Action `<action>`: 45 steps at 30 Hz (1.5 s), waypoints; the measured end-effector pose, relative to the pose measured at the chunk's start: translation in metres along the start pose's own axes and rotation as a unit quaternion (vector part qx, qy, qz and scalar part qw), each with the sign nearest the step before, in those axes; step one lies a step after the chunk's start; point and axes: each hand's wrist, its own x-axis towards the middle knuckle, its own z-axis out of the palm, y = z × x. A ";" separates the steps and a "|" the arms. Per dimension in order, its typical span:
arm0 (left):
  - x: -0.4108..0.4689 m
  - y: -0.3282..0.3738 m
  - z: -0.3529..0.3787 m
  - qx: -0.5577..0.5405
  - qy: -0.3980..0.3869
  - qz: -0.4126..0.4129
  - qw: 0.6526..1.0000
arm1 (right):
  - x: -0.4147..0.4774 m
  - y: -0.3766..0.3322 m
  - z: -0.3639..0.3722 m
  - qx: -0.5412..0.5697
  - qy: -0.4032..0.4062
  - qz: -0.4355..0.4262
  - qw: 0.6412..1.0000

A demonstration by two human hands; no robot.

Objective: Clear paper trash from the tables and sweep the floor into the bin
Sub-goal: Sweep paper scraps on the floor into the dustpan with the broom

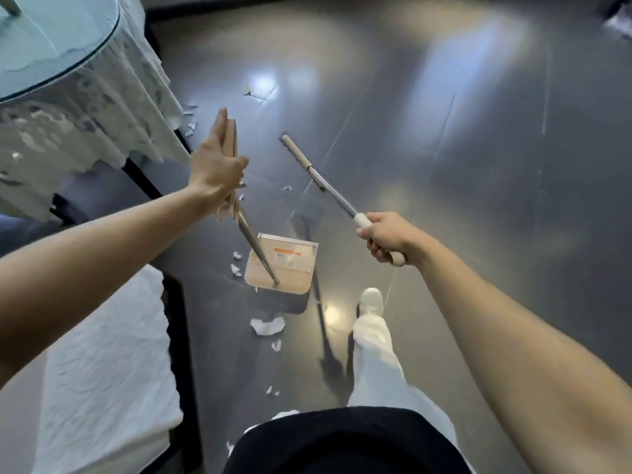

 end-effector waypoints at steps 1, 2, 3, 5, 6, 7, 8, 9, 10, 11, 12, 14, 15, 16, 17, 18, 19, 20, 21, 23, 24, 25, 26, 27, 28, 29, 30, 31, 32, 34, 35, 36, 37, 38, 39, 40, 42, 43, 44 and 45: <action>0.031 0.001 0.012 0.005 0.007 -0.009 1.000 | 0.032 -0.018 -0.016 -0.018 -0.012 -0.005 1.000; 0.062 0.004 0.024 0.006 0.015 -0.019 1.000 | 0.063 -0.037 -0.032 -0.038 -0.022 -0.010 0.999; 0.091 0.007 0.034 0.008 0.024 -0.031 0.999 | 0.092 -0.057 -0.049 -0.059 -0.030 -0.014 0.998; 0.147 0.017 0.050 0.018 0.036 -0.043 0.998 | 0.145 -0.099 -0.082 -0.095 -0.049 -0.020 0.994; 0.176 0.026 0.055 0.021 0.040 -0.047 0.998 | 0.172 -0.123 -0.098 -0.115 -0.060 -0.026 0.991; 0.205 0.033 0.059 0.021 0.048 -0.055 0.997 | 0.199 -0.147 -0.111 -0.134 -0.064 -0.031 0.988; 0.232 0.038 0.062 0.024 0.059 -0.067 0.996 | 0.225 -0.169 -0.121 -0.150 -0.066 -0.036 0.986; 0.258 0.041 0.066 0.023 0.070 -0.077 0.994 | 0.251 -0.193 -0.129 -0.163 -0.069 -0.041 0.983; 0.284 0.043 0.069 0.021 0.082 -0.084 0.993 | 0.278 -0.217 -0.135 -0.166 -0.079 -0.044 0.982; 0.311 0.045 0.072 0.020 0.097 -0.092 0.991 | 0.305 -0.239 -0.139 -0.171 -0.091 -0.045 0.980; 0.345 0.044 0.076 0.019 0.117 -0.105 0.987 | 0.340 -0.264 -0.143 -0.178 -0.102 -0.043 0.978; 0.390 0.038 0.082 0.017 0.135 -0.115 0.984 | 0.387 -0.294 -0.146 -0.170 -0.106 -0.037 0.979; 0.423 0.033 0.087 0.016 0.145 -0.119 0.982 | 0.419 -0.316 -0.147 -0.168 -0.116 -0.036 0.978; 0.459 0.028 0.092 0.019 0.152 -0.126 0.980 | 0.453 -0.339 -0.149 -0.170 -0.127 -0.036 0.977; 0.496 0.024 0.097 0.017 0.156 -0.130 0.979 | 0.487 -0.360 -0.150 -0.178 -0.133 -0.037 0.974; 0.532 0.019 0.101 0.012 0.162 -0.133 0.978 | 0.521 -0.383 -0.151 -0.187 -0.138 -0.039 0.972; 0.567 0.016 0.104 0.008 0.164 -0.139 0.977 | 0.553 -0.406 -0.152 -0.191 -0.141 -0.038 0.971; 0.603 0.014 0.105 0.002 0.163 -0.143 0.976 | 0.583 -0.429 -0.152 -0.194 -0.145 -0.038 0.969; 0.638 0.013 0.105 -0.001 0.164 -0.147 0.976 | 0.613 -0.454 -0.153 -0.206 -0.153 -0.043 0.966; 0.704 0.011 0.104 0.002 0.161 -0.156 0.975 | 0.668 -0.499 -0.156 -0.218 -0.165 -0.045 0.961; 0.735 0.010 0.104 0.003 0.154 -0.157 0.976 | 0.693 -0.519 -0.158 -0.214 -0.165 -0.042 0.962; 0.767 0.009 0.103 -0.001 0.151 -0.158 0.976 | 0.719 -0.540 -0.159 -0.215 -0.169 -0.041 0.961; 0.799 0.008 0.102 -0.005 0.150 -0.160 0.976 | 0.745 -0.561 -0.159 -0.223 -0.175 -0.042 0.958; 0.829 0.006 0.103 -0.009 0.150 -0.164 0.975 | 0.772 -0.581 -0.159 -0.233 -0.180 -0.042 0.955; 0.859 0.001 0.104 -0.014 0.151 -0.168 0.974 | 0.801 -0.601 -0.159 -0.238 -0.183 -0.041 0.953; 0.888 -0.005 0.107 -0.017 0.156 -0.172 0.972 | 0.830 -0.621 -0.157 -0.241 -0.189 -0.039 0.951; 0.917 -0.012 0.112 -0.017 0.161 -0.177 0.971 | 0.861 -0.642 -0.155 -0.247 -0.196 -0.039 0.948; 0.945 -0.019 0.118 -0.016 0.166 -0.183 0.969 | 0.892 -0.663 -0.153 -0.256 -0.203 -0.040 0.944; 0.973 -0.028 0.124 -0.016 0.172 -0.192 0.966 | 0.924 -0.682 -0.150 -0.265 -0.207 -0.039 0.941; 1.027 -0.046 0.135 -0.019 0.185 -0.218 0.958 | 0.984 -0.720 -0.146 -0.272 -0.210 -0.026 0.939; 1.052 -0.053 0.140 -0.020 0.186 -0.232 0.955 | 1.011 -0.738 -0.145 -0.280 -0.217 -0.020 0.935; 1.077 -0.059 0.144 -0.017 0.183 -0.241 0.953 | 1.036 -0.758 -0.143 -0.293 -0.226 -0.020 0.929; 1.100 -0.065 0.146 -0.006 0.177 -0.249 0.952 | 1.061 -0.777 -0.141 -0.302 -0.231 -0.020 0.925; 1.119 -0.071 0.148 0.012 0.172 -0.260 0.950 | 1.083 -0.795 -0.139 -0.310 -0.231 -0.016 0.922; 1.136 -0.075 0.149 0.029 0.168 -0.267 0.949 | 1.102 -0.813 -0.136 -0.318 -0.233 -0.013 0.919; 1.152 -0.079 0.150 0.039 0.165 -0.271 0.948 | 1.122 -0.832 -0.132 -0.328 -0.238 -0.012 0.914; 1.181 -0.088 0.151 0.042 0.161 -0.292 0.942 | 1.161 -0.864 -0.122 -0.346 -0.246 -0.003 0.906; 1.195 -0.093 0.152 0.040 0.163 -0.304 0.938 | 1.180 -0.878 -0.116 -0.352 -0.248 0.004 0.903; 1.208 -0.098 0.152 0.033 0.167 -0.312 0.935 | 1.199 -0.891 -0.110 -0.357 -0.253 0.008 0.899; 1.222 -0.104 0.153 0.023 0.169 -0.317 0.933 | 1.218 -0.901 -0.105 -0.362 -0.258 0.010 0.896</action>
